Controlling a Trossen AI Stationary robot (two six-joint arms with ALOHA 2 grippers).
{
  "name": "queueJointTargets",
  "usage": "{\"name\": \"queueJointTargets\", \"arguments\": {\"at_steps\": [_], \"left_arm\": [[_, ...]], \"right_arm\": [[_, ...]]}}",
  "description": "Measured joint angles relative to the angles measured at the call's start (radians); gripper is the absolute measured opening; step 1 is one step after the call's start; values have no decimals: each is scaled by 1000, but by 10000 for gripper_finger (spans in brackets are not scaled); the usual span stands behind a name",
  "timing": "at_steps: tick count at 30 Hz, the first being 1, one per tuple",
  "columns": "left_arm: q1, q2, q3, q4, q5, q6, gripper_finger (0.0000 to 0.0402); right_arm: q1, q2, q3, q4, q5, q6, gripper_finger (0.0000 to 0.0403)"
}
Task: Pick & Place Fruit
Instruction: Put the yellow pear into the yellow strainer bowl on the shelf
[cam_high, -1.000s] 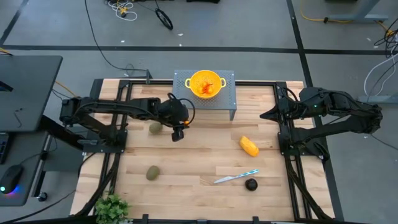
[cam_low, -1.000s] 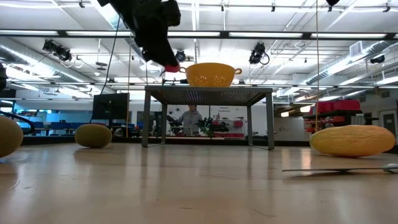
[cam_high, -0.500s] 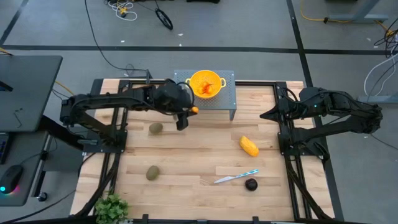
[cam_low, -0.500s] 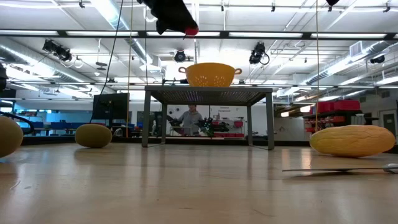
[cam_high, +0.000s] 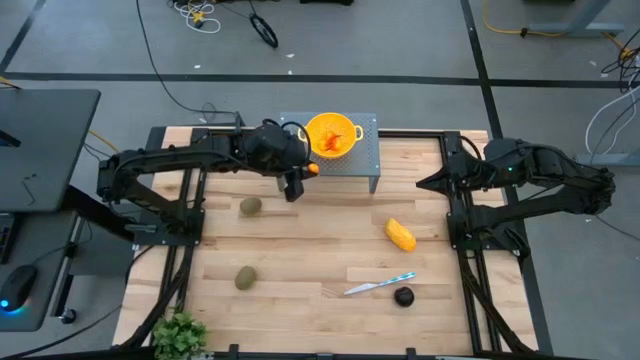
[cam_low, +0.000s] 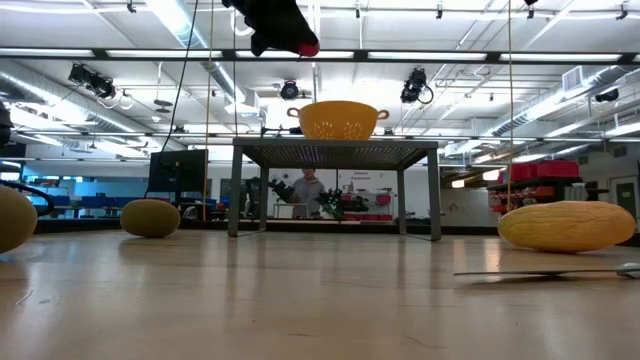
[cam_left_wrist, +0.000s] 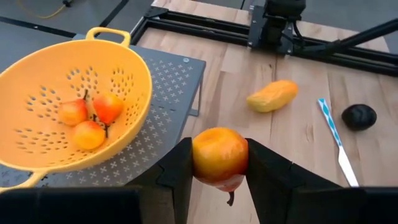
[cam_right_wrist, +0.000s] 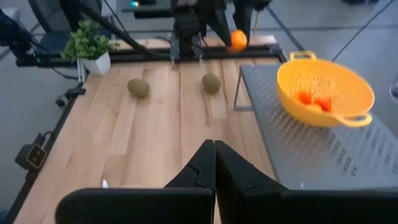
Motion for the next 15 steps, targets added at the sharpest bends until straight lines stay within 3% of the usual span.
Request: {"name": "queueJointTargets", "arguments": {"at_steps": [10,15], "left_arm": [[44,0,0,2,-1,-5,133],[64,0,0,2,-1,3,127]], "right_arm": [[-1,0,0,85,131,-153,0],[-1,0,0,94,127,-160,0]]}}
